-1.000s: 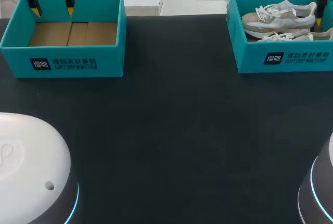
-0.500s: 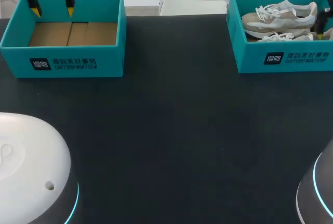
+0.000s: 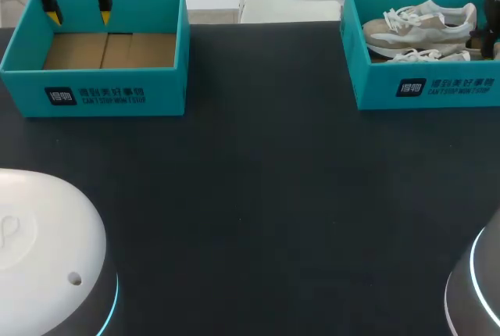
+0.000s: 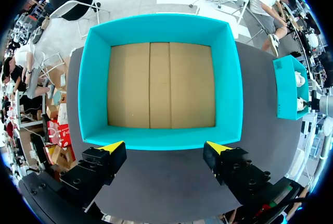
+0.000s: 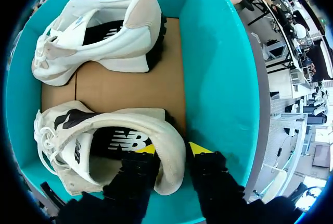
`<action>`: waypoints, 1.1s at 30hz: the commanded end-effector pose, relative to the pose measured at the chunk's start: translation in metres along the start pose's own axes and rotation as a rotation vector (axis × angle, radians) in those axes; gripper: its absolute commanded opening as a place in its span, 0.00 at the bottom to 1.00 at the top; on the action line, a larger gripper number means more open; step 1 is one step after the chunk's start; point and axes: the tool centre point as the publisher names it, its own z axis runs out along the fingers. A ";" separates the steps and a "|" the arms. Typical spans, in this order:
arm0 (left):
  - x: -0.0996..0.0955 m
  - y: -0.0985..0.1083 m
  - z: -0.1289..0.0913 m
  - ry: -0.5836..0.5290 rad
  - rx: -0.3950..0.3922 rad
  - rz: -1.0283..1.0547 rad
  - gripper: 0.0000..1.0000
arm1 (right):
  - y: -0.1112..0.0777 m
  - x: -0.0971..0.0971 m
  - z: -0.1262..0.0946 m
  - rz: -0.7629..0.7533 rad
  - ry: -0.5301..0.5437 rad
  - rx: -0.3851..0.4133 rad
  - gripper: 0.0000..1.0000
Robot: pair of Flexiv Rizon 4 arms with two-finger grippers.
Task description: Take the shoe out of the shoebox, open the shoe tongue, remove and reinsert the insole, then place the shoe into the shoebox
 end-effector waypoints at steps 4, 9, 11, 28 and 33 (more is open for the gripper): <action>0.000 0.000 0.000 0.000 0.000 0.000 1.00 | -0.001 0.002 -0.008 0.013 -0.045 0.008 0.00; 0.000 0.000 0.000 0.000 0.000 0.000 1.00 | -0.013 -0.006 -0.052 0.033 -0.037 0.007 0.00; 0.000 0.000 0.000 0.000 0.000 0.000 1.00 | -0.017 -0.011 -0.078 0.045 -0.043 -0.021 0.00; 0.000 0.000 0.000 0.000 0.000 0.000 1.00 | -0.044 -0.004 -0.209 0.036 -0.124 0.003 0.00; 0.000 0.000 0.000 0.000 0.000 0.000 1.00 | -0.053 0.008 -0.223 0.047 -0.119 -0.007 0.00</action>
